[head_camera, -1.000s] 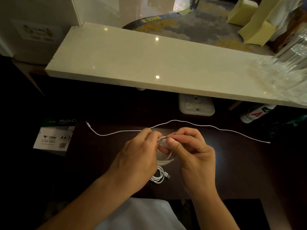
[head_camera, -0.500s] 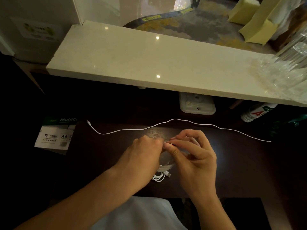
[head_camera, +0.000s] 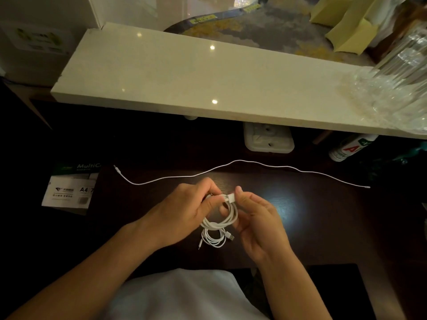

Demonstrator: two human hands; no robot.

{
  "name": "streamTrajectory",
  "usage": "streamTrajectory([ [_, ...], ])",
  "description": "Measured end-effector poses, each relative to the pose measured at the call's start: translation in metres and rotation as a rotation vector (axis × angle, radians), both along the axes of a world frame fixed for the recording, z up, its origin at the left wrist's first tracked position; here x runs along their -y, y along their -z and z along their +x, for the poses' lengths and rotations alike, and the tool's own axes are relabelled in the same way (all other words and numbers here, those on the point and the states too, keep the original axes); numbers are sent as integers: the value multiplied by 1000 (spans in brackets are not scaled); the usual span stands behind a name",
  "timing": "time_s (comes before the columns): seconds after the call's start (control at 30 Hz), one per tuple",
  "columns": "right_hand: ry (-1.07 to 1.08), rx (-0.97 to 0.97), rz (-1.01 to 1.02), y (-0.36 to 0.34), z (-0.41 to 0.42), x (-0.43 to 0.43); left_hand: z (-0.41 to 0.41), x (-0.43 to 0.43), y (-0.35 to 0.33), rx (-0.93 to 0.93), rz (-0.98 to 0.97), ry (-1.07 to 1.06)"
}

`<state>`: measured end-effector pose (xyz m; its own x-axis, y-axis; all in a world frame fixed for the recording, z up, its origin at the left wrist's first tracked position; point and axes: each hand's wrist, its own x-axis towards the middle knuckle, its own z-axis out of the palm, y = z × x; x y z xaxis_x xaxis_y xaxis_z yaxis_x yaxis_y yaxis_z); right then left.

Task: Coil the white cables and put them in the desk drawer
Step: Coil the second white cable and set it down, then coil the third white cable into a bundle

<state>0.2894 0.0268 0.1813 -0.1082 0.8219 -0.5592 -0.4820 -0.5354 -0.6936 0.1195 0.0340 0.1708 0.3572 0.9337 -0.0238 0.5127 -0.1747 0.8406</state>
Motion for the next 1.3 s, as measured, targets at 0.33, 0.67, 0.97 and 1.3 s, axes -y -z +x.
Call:
streamTrajectory([
  [0.33,-342,659,279,33,17,-1,4,1,33,197,-414,10],
  [0.67,-284,353,144,47,22,-4,5,9,55,-37,-278,-376],
  [0.97,-249,253,-23,64,25,-6,6,12,79,315,-647,-500],
  [1.3,-156,461,-251,115,67,-43,62,-31,125,390,-966,-551],
])
